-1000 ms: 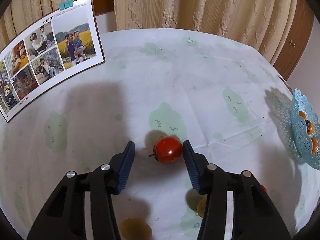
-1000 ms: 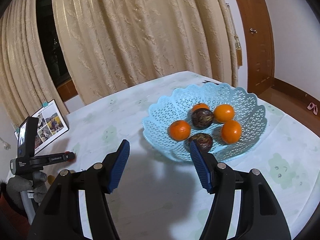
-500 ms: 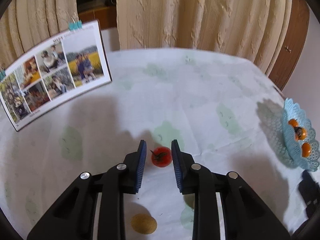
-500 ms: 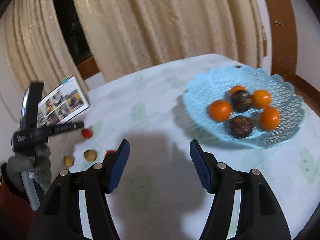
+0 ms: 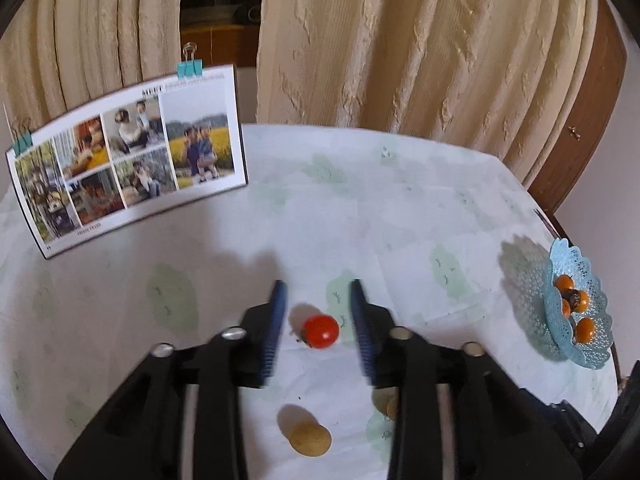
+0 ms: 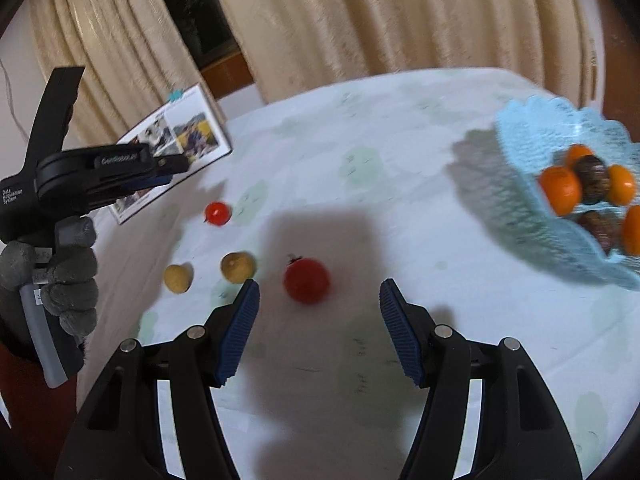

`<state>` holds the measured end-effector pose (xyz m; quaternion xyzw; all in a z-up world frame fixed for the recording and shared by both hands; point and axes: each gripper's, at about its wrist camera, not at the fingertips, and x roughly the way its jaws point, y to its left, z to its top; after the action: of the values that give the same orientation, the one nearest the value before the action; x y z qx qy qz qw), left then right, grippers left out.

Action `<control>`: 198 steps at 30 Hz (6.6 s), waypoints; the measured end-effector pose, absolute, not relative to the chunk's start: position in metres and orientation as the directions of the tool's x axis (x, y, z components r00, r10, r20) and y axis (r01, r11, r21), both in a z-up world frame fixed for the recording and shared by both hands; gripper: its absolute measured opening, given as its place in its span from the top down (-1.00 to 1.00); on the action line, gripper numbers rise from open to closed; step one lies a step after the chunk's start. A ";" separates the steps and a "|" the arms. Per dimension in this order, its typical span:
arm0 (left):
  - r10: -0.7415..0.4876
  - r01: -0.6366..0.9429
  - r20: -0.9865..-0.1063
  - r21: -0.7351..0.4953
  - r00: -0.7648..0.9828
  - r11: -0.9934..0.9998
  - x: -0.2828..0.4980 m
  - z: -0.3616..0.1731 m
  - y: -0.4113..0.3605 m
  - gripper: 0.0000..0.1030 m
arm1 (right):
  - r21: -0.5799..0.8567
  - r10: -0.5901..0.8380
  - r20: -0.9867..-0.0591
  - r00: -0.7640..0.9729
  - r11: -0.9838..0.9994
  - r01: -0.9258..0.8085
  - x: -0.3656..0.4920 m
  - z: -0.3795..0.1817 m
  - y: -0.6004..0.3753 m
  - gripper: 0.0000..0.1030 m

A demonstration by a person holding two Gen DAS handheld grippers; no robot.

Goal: Organize fruits
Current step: 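Grasp a red cherry tomato with the left tool while the right tool grasps another tomato, then carry the red tomato into the blue basket and open the right tool, then carry the red tomato into the blue basket and open the left tool, then move the left tool to a small tan round fruit and grasp it, then grasp the other small tan round fruit with the right tool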

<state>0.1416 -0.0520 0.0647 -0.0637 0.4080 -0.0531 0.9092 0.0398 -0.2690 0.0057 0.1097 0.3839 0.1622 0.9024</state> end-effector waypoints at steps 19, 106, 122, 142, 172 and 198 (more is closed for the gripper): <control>-0.126 0.052 -0.804 -0.118 0.581 0.992 0.159 0.015 -0.062 0.07 | 0.239 0.344 -0.725 0.596 0.938 -0.251 0.064 -0.006 -0.243 0.43; -0.480 0.591 -0.690 -0.093 0.542 0.801 0.082 0.075 -0.333 -0.28 | 0.354 -0.317 -0.397 0.861 0.813 0.462 -0.045 0.028 -0.496 -0.19; -0.457 0.498 -0.611 -0.116 0.646 0.859 0.083 0.098 -0.265 -0.66 | 0.361 -0.334 -0.383 0.862 0.804 0.472 -0.049 0.029 -0.496 -0.19; -0.218 0.236 -0.617 -0.053 0.756 0.970 0.070 0.102 -0.122 -0.68 | 0.332 -0.316 -0.399 0.860 0.825 0.458 -0.050 0.033 -0.475 -0.30; -0.081 0.101 -0.797 -0.026 0.599 0.995 0.067 0.000 -0.061 0.17 | 0.230 0.078 -0.481 0.873 0.972 0.041 -0.011 0.043 -0.325 -0.42; -0.084 0.042 -0.690 -0.078 0.719 0.996 0.043 0.056 -0.027 0.45 | 0.263 0.394 -0.649 0.651 0.919 -0.294 0.043 0.022 -0.212 -0.42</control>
<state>0.0427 -0.0266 0.0559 -0.0282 0.3731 -0.0342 0.9267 0.0430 -0.2123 0.0224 0.0673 0.3723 0.1900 0.9060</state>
